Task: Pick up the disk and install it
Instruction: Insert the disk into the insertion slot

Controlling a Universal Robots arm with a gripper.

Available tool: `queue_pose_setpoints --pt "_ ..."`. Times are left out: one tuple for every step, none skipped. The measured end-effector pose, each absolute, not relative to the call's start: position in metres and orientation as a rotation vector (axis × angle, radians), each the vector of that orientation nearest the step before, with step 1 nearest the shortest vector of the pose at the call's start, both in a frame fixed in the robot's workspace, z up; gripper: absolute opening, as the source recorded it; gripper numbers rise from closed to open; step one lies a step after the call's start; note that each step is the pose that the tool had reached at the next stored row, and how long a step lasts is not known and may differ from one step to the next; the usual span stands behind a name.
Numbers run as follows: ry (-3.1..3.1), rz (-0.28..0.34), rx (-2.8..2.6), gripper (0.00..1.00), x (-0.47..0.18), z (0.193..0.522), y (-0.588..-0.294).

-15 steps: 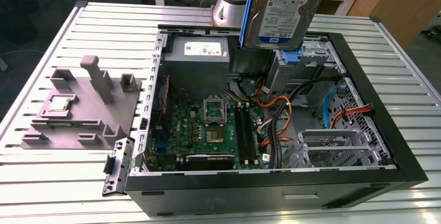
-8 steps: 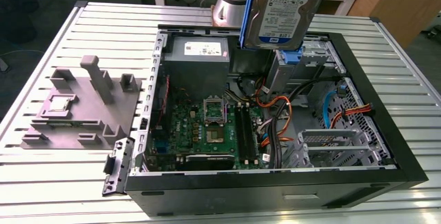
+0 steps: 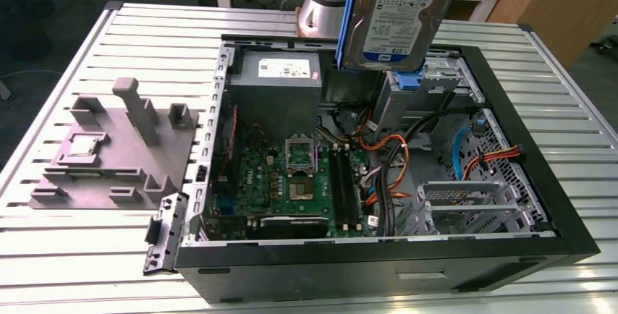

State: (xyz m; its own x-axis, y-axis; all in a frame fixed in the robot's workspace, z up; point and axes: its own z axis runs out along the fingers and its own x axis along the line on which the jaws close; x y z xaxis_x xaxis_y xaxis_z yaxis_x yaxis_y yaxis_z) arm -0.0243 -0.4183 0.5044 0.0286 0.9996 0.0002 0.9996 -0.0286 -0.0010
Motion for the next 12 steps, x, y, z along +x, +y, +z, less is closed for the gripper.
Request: queue_pose_setpoints --pt "-2.189 0.001 -2.253 0.37 -0.024 0.504 -0.421" --pt "-2.189 0.001 -2.252 0.37 -0.024 0.504 -0.423" --pt "-2.189 0.001 -2.252 0.37 -0.024 0.504 -0.426" --pt "-2.189 0.001 -2.252 0.37 -0.024 0.504 -0.429" --pt "-2.189 0.001 -2.252 0.37 -0.024 0.504 -0.432" --pt "-2.189 0.001 -2.252 0.37 -0.024 0.504 -0.435" --pt "-2.189 0.001 -2.252 0.37 -0.024 0.504 -0.439" --pt "-2.189 0.001 -2.252 0.37 -0.024 0.504 -0.441" --pt "-2.189 0.001 -2.252 0.37 -0.024 0.503 -0.444" --pt "-2.189 0.001 -2.252 0.37 -0.024 0.503 -0.445" --pt "-2.189 0.001 -2.252 0.37 -0.024 0.503 -0.446" --pt "-2.189 0.001 -2.253 0.37 -0.024 0.503 -0.447"
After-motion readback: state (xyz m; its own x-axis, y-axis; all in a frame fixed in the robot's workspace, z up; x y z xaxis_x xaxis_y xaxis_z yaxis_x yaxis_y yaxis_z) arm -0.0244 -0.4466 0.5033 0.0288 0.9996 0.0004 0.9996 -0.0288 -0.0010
